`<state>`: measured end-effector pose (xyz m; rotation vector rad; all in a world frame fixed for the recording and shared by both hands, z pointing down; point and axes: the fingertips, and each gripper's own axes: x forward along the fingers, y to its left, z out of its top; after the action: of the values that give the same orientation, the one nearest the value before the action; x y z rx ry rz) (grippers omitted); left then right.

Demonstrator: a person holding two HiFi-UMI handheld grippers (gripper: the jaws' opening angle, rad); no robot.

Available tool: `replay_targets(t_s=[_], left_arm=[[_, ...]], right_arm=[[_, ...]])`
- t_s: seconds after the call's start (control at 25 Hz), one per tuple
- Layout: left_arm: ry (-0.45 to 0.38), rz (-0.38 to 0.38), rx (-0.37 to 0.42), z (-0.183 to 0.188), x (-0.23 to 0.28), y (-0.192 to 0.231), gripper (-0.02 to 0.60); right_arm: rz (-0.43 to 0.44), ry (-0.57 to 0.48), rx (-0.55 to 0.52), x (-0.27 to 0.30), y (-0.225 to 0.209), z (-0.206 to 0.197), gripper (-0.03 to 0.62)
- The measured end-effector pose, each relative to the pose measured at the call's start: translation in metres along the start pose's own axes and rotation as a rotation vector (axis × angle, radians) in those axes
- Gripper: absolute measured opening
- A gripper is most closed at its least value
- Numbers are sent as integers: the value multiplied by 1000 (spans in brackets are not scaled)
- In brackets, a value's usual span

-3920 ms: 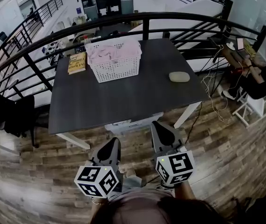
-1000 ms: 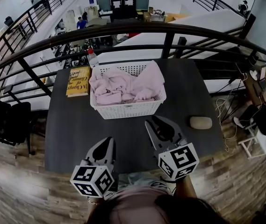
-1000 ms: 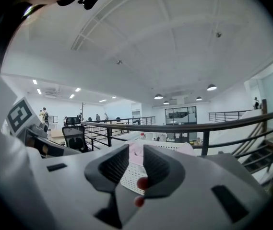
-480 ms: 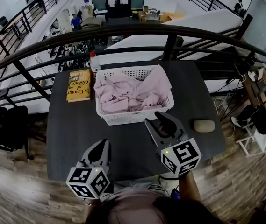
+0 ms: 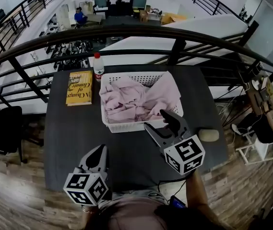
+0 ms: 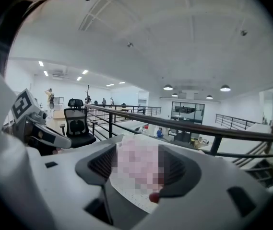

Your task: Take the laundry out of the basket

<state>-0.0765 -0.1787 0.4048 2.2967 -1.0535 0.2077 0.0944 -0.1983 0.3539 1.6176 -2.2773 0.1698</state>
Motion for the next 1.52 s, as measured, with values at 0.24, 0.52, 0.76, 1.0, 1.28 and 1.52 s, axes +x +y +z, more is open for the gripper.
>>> replay_targets(t_s=[0.24, 0.52, 0.76, 1.0, 1.28, 1.52], left_arm=[[10, 4, -33, 0, 9, 18, -3], [16, 30, -80, -1, 18, 43, -3], [29, 64, -118, -4, 23, 64, -3], [53, 83, -152, -12, 32, 80, -3], [82, 98, -186, -19, 43, 91, -3], [96, 115, -214, -23, 50, 105, -3]], right_arm=[[61, 96, -49, 36, -1, -7, 301], [129, 195, -63, 74, -7, -17, 336], [194, 266, -62, 104, -4, -30, 357], [262, 372, -90, 133, 3, -52, 378], [320, 507, -155, 164, 0, -78, 411], [390, 628, -114, 184, 1, -98, 430]])
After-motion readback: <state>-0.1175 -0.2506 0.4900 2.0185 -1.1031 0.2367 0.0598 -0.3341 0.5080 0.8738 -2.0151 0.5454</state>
